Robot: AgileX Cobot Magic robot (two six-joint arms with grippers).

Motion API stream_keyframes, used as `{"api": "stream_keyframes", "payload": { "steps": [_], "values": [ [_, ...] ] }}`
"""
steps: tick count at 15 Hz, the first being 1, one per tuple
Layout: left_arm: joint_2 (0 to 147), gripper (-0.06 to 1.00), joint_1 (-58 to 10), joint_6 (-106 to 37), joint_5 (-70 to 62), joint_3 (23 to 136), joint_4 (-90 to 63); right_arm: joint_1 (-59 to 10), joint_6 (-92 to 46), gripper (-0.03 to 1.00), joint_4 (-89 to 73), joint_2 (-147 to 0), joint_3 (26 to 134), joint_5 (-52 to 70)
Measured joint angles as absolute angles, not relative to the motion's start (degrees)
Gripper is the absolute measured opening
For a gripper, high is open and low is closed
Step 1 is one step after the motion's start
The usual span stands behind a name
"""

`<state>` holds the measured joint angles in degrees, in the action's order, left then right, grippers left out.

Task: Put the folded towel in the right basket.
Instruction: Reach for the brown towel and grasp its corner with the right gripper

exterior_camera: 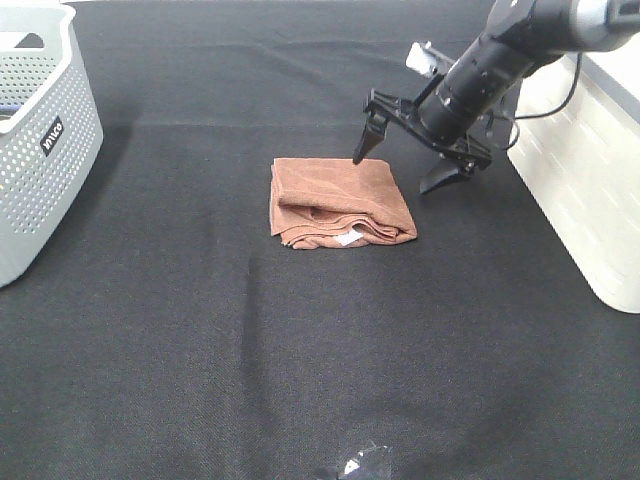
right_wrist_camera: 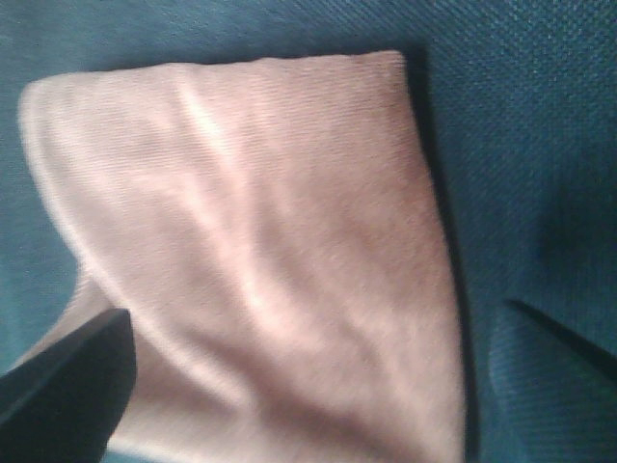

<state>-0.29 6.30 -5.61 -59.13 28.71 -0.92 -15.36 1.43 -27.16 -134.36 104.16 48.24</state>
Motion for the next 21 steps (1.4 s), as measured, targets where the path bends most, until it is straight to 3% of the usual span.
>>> {"api": "stream_keyframes", "payload": {
  "steps": [7, 16, 18, 19, 20, 21],
  "values": [
    [-0.3, 0.99, 6.3, -5.6, -59.1, 28.7, -0.9, -15.2, 1.4, 0.94, -28.4, -138.8, 105.3, 47.8],
    [-0.3, 0.99, 6.3, -5.6, -59.1, 28.7, -0.9, -18.4, -7.7, 0.85, -46.0, -142.8, 106.2, 47.0],
    [-0.3, 0.99, 6.3, -5.6, -59.1, 28.7, -0.9, -20.2, -7.8, 0.69, -46.1, -143.5, 107.0, 46.5],
    [-0.3, 0.99, 6.3, -5.6, -59.1, 28.7, -0.9, -20.2, -7.8, 0.55, -45.9, -144.1, 107.9, 46.9],
    [-0.3, 0.99, 6.3, -5.6, -59.1, 28.7, -0.9, -20.2, -7.8, 0.34, -44.2, -144.9, 109.4, 48.1],
    [-0.3, 0.99, 6.3, -5.6, -59.1, 28.7, -0.9, -20.2, -7.8, 0.26, -43.2, -145.2, 110.7, 49.2]
  ]
}}
